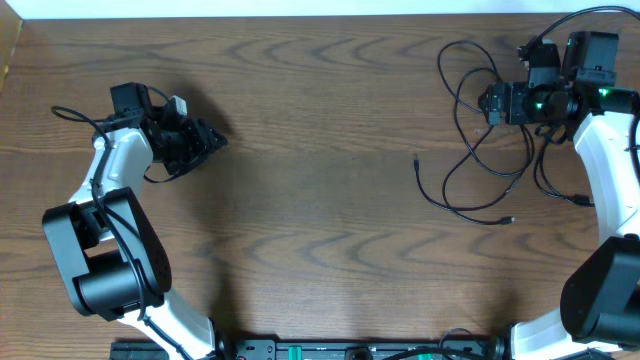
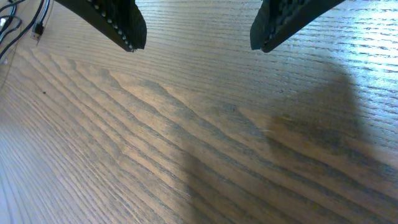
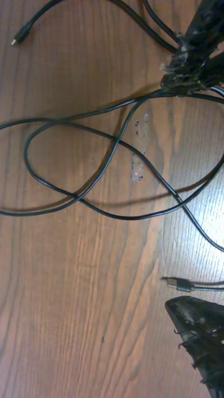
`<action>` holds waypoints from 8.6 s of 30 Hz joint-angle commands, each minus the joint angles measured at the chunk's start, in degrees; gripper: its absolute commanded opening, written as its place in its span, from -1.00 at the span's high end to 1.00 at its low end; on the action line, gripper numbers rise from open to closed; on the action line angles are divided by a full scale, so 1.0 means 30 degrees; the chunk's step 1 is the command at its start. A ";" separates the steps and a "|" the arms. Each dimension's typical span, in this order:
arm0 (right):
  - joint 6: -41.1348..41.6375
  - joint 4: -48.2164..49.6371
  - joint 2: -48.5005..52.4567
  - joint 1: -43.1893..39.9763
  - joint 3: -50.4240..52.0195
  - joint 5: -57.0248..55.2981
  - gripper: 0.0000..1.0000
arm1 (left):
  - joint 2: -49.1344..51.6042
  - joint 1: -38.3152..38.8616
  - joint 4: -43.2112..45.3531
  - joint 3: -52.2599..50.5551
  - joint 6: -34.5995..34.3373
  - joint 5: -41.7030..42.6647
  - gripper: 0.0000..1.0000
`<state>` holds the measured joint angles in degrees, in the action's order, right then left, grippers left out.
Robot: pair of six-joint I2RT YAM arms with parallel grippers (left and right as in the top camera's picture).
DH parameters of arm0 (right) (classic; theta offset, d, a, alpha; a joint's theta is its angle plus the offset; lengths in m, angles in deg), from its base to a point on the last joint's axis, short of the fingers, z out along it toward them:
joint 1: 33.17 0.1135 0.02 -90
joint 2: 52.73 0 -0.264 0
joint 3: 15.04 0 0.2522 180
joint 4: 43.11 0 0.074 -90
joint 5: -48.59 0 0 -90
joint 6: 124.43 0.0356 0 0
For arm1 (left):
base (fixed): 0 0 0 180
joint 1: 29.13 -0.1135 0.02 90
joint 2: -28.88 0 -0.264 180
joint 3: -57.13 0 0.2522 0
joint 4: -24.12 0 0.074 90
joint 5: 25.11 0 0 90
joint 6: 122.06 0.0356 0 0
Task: Untangle cables
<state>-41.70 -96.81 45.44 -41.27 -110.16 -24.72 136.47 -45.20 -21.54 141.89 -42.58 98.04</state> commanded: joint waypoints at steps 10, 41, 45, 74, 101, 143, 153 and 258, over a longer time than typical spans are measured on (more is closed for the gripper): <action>0.0189 -0.0044 0.0087 -0.0022 0.0044 -0.0022 -0.99 | 0.0211 -0.0080 -0.0044 0.0117 -0.0087 0.0240 -0.20; 0.0189 -0.0044 0.0087 -0.0022 0.0044 -0.0029 -0.99 | -0.5544 0.2710 -0.0051 0.0117 -0.0087 0.0240 -0.20; 0.0189 -0.0044 0.0087 -0.0022 0.0044 -0.0022 -0.98 | -0.6674 0.3337 -0.0051 0.0117 -0.0087 0.0240 -0.20; 0.0189 -0.0044 0.0087 -0.0022 0.0044 -0.0029 -0.99 | -1.0601 0.4692 1.6240 -1.4331 0.2171 -0.3082 -0.20; 0.0189 -0.0044 0.0087 -0.0022 0.0044 -0.0029 -0.99 | -1.9110 0.4670 2.0327 -2.3598 0.2164 -0.4969 -0.20; 0.0189 -0.0044 0.0087 -0.0022 0.0044 -0.0029 -0.99 | -3.5787 0.4692 0.9719 -2.3591 0.2929 -0.5931 -0.20; 0.0189 -0.0044 0.0087 -0.0022 0.0044 -0.0029 -0.99 | -3.5787 0.4692 0.9712 -2.3591 0.2929 -0.5931 -0.20; -0.1880 1.9948 -3.2611 0.4058 2.3008 -0.1508 -0.99 | -3.5787 0.4692 0.9719 -2.3591 0.2929 -0.5931 -0.20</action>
<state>-46.81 -43.94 -52.17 -28.88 -46.95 -29.37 29.61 -31.22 9.73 72.06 -34.76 79.92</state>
